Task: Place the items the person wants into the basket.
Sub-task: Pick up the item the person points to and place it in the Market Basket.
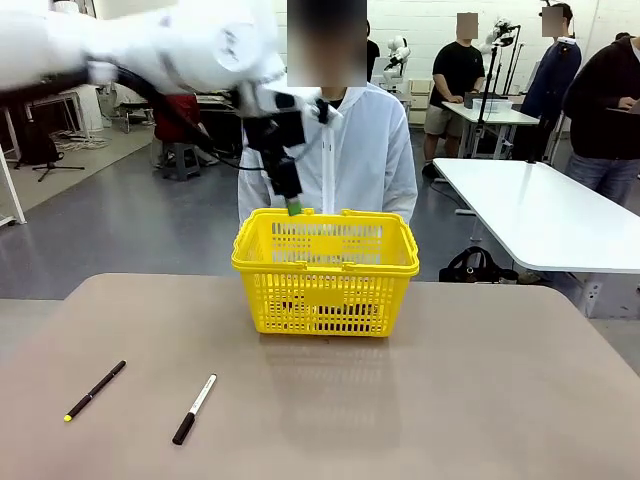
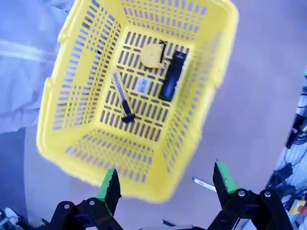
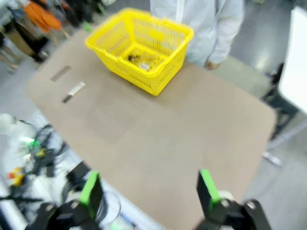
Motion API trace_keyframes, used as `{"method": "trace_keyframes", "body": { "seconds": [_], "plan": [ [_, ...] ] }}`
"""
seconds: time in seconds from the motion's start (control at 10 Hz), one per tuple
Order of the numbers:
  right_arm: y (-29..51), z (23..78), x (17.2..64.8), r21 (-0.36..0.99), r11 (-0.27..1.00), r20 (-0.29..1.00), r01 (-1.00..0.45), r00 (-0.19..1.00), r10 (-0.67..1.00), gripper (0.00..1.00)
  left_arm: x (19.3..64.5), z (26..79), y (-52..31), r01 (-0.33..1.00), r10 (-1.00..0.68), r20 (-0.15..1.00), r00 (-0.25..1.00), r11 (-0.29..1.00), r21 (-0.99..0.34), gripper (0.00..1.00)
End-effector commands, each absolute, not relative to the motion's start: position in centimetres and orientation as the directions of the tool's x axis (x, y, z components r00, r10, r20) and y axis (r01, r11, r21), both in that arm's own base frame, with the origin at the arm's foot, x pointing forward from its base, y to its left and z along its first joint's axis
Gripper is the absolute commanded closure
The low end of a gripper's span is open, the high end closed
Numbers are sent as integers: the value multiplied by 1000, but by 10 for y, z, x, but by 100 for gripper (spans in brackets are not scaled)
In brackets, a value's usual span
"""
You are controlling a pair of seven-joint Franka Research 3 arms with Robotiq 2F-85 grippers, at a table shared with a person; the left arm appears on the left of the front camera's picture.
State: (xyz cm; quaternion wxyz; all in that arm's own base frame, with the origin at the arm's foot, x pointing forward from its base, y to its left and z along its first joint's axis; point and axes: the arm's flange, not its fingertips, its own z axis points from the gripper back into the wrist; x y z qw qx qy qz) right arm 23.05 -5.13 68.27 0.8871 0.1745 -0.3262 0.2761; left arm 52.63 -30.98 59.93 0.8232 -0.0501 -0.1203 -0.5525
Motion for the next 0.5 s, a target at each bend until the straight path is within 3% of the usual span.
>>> {"method": "trace_keyframes", "body": {
  "seconds": [0.0, 0.4],
  "plan": [
    [-50, 682, 231, 128, 786, 674, -604, 635, 378, 0, 431, 596, -218, 897, -852, 336, 400, 440, 48, 0],
    [-50, 682, 231, 128, 786, 674, -604, 635, 378, 0, 333, 620, -118, 850, -776, 439, 454, 525, 49, 0]
  ]
}}
